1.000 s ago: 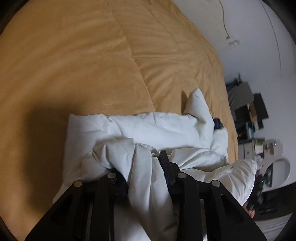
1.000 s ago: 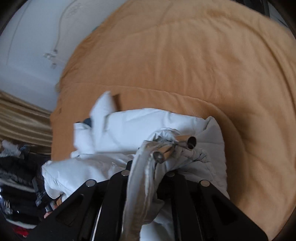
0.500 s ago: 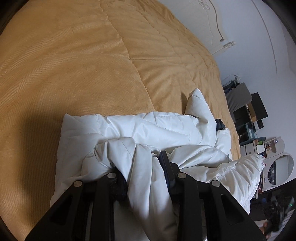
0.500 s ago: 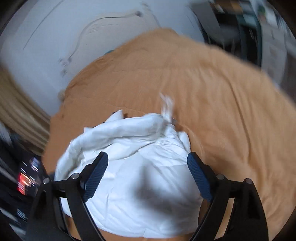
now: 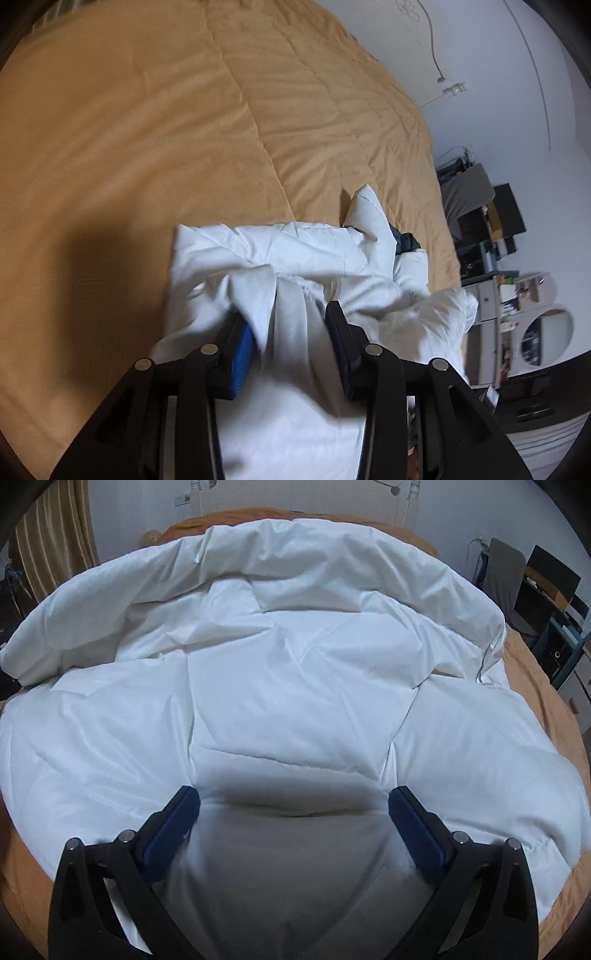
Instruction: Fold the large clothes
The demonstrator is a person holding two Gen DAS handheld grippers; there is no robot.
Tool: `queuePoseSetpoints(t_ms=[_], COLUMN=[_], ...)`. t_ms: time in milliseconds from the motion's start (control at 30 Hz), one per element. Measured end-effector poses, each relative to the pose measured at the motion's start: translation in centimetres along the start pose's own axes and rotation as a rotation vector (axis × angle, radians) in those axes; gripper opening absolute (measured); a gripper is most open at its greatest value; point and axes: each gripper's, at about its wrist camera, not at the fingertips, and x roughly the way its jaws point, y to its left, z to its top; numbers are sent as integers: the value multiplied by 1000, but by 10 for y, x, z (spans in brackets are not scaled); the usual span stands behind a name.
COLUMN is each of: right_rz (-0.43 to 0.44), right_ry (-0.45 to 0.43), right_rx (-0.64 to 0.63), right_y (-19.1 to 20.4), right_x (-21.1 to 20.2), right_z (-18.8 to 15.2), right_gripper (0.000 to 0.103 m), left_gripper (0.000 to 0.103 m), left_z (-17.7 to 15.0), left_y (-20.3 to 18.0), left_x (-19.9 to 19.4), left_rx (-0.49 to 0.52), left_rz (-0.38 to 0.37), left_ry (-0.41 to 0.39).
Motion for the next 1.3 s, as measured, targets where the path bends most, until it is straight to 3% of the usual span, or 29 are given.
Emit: queuePoseSetpoints(t_ms=[33,67,133,167,233,333,433,533,600,633,667,733,833,900,967,1033,1133,1300], right_rz=[-6,-14,-30,-34,-36,-36,-43,-48,-49,-55,-60,-102,-214,-177,-76,-45,-115,-169], right_ry=[-3,-8,-11,-10,-8,-6,-13,-19,-25,-29,-31,-37,-84,-106,-109,-34,152,130], right_rx=[5,6,0,-2,-3,0,-3,-3,0,-1,-1,10,47,75,106,120,119,105], right_y=[0,0,0,0,4,5,3,5,6,6,5,-7,-29,-36,-35,-29,-24,-30], right_x=[0,-1,-4,-4,-13,-12,-16,-6,-4,-7,-8,-14,-34,-47,-51,-28,43,81], right_z=[-1,-2,-3,-3,-8,-8,-10,-8,-12,-12,-12,-11,-5,8,28,49,72,118], right_gripper=[103,103,103,103,103,103,103,103,103,103,103,103,102,102,103,103,103,103], left_gripper=[53,71,93,97,103,103,103,103,103,103,103,103,103,103,103,103,103,103], left_z=[-2,-5,-12,-17,-29,-44,-63,-85,-96,-101,-106,-109,-109,-109,-110,-111,-113,-113], left_y=[-6,-11,-21,-25,-36,-59,-84,-101,-103,-100,-96,-88,-80,-78,-78,-77,-72,-74], left_x=[-20,-38,-80,-97,-112,-88,-37,28,73,89,93,90,87,86,86,87,84,94], left_rx=[28,53,92,94,103,160,235,341,457,498,527,530,507,504,500,496,489,474], left_rz=[18,30,27,21,-2,-20,23,120,260,320,323,289,276,284,288,286,280,274], left_ry=[-48,-95,-222,-285,-337,-238,-146,-47,9,13,-26,-80,-68,-66,-73,-79,-85,-88])
